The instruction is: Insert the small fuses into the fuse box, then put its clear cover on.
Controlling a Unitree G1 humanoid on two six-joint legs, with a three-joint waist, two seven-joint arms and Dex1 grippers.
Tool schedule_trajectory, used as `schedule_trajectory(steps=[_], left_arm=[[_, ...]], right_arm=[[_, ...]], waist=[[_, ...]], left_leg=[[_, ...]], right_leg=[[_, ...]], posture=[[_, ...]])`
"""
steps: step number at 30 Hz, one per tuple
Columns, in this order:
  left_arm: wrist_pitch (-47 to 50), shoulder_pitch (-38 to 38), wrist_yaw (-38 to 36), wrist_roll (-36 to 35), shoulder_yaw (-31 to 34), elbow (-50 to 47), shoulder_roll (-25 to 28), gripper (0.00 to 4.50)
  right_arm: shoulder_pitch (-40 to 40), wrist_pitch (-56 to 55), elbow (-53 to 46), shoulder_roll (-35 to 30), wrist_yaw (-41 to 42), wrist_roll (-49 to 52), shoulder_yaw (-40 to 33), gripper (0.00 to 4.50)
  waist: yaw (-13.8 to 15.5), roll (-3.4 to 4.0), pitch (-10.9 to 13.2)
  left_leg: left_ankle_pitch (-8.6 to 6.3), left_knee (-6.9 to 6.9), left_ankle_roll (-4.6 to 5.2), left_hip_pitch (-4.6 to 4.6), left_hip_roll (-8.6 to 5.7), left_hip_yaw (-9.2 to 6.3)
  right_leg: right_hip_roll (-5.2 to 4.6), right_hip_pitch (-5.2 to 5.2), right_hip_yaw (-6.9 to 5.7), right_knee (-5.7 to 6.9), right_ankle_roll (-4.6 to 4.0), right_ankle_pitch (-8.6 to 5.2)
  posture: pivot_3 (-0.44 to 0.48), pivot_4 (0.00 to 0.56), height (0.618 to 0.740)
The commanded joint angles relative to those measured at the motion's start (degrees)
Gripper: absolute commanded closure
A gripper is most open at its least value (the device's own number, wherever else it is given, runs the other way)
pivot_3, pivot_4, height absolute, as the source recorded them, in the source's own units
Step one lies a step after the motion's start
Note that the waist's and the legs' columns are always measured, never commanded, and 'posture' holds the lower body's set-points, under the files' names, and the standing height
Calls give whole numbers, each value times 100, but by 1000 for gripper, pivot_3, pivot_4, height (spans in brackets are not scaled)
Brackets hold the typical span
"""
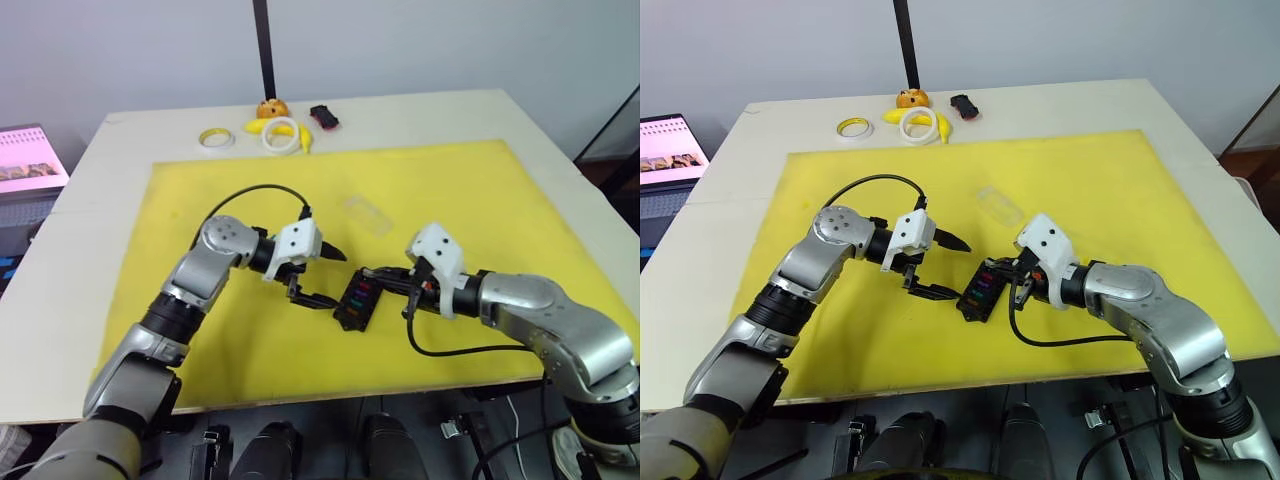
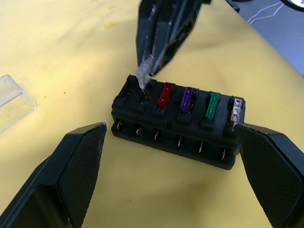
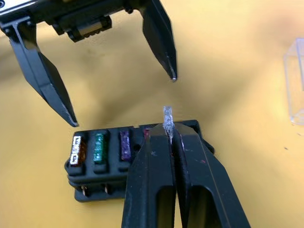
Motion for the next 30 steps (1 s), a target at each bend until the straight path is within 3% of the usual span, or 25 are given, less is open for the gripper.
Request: schedule_trajectory(steps=[1,30], left_arm=[[13,2,-28,-131,122,-203,33,0],[-208,-231,-126,-48,65,221,-73,0]], right_arm=[[-138,-130,87,-31,121,-48,1,4456],[-238,-308,418,-140,460,-483,389,4456]], waist=[[3,0,0],[0,0,0]], left_leg=[[0,0,0,0,-1,0],[0,1,0,0,-1,0]], right_leg=[[-1,0,0,-1,0,0],[-1,0,0,-1,0,0]], posture=[[0,150,740],[0,150,740]])
